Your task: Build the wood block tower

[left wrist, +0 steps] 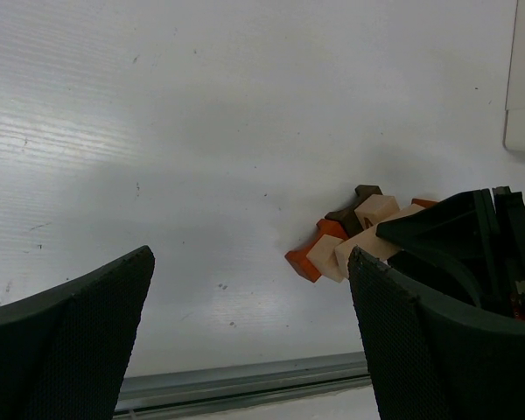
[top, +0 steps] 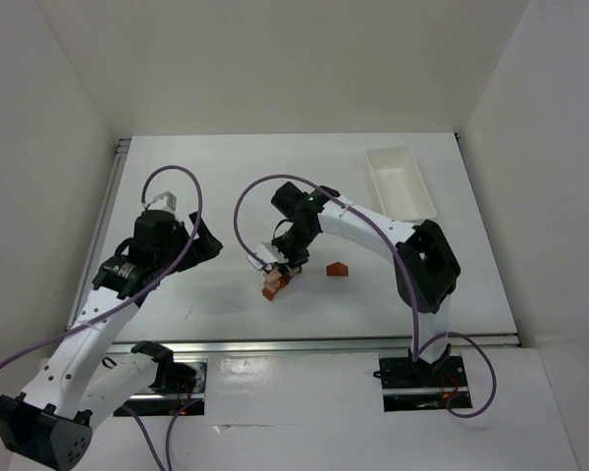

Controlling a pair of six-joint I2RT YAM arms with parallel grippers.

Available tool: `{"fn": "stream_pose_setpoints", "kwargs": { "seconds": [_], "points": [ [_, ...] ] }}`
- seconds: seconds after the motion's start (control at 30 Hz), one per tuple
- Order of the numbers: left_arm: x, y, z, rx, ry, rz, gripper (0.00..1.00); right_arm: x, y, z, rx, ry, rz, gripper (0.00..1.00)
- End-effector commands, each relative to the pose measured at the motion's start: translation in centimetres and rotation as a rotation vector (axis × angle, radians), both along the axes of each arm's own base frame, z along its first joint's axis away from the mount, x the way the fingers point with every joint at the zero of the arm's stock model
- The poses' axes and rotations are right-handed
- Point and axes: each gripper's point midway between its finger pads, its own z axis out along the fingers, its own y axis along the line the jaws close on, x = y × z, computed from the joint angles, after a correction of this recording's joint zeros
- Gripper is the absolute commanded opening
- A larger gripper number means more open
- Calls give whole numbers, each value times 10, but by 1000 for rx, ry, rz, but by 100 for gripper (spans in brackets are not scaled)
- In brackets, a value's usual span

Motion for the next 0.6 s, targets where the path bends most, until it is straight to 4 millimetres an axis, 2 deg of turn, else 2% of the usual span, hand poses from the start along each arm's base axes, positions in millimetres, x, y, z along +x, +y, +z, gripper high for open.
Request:
{"fn": "stream_pose_setpoints", "kwargs": {
  "seconds": [0.0,0.47,0.53,0.57],
  "points": [
    [3,1,10,13,-33,-8,97,-2,6,7,14,-10,47,22],
    [4,1,8,16,-24,-9,97,-4,3,-4,-13,-18,123,21],
    [2,1,6,19,-15,-9,97,-1,5,-1,-5,-27,123,21],
    [2,1,6,19,-15,-9,97,-3,3,-6,-18,-14,131,21]
  ]
}}
